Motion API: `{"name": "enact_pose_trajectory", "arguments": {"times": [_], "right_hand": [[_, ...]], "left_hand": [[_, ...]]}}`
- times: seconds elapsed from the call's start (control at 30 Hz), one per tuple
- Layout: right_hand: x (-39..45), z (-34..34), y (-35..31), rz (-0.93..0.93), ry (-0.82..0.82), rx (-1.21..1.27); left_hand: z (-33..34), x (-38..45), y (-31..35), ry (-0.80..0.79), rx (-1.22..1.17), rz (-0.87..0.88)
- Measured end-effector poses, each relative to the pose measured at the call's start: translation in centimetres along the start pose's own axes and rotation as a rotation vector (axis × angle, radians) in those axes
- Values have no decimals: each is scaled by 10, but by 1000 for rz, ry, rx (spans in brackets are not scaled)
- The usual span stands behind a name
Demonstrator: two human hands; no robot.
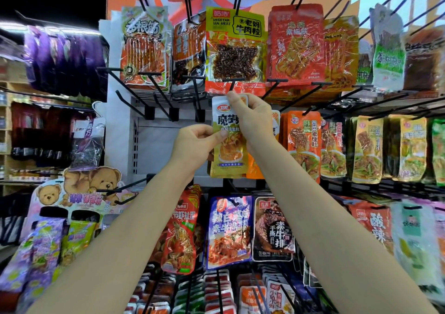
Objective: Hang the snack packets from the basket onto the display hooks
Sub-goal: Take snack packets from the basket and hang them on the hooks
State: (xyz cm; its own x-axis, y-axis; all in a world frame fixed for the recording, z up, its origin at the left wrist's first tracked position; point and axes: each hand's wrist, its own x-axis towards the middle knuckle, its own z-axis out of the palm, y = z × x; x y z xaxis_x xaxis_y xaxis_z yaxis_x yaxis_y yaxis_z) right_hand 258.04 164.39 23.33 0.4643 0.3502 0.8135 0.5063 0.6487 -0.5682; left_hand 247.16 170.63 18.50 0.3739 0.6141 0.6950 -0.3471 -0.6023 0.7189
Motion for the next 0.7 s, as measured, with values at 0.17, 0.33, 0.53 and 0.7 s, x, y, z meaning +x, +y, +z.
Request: {"name": "enact_pose_trajectory", "arguments": {"times": [0.17,0.33,0.53,0.7], "right_hand": [[0,-3,3,-9,-26,25],[2,-3,2,24,-22,43],[6,-3,4,52,-29,50],[5,-11,9,7,-34,-21]], "left_hand": [[1,-1,-1,-15,-30,-2],[2,-1,0,-17,-51,8],[1,-1,-3,-25,-59,4],[-2,3,-6,-28,10,-22]]}}
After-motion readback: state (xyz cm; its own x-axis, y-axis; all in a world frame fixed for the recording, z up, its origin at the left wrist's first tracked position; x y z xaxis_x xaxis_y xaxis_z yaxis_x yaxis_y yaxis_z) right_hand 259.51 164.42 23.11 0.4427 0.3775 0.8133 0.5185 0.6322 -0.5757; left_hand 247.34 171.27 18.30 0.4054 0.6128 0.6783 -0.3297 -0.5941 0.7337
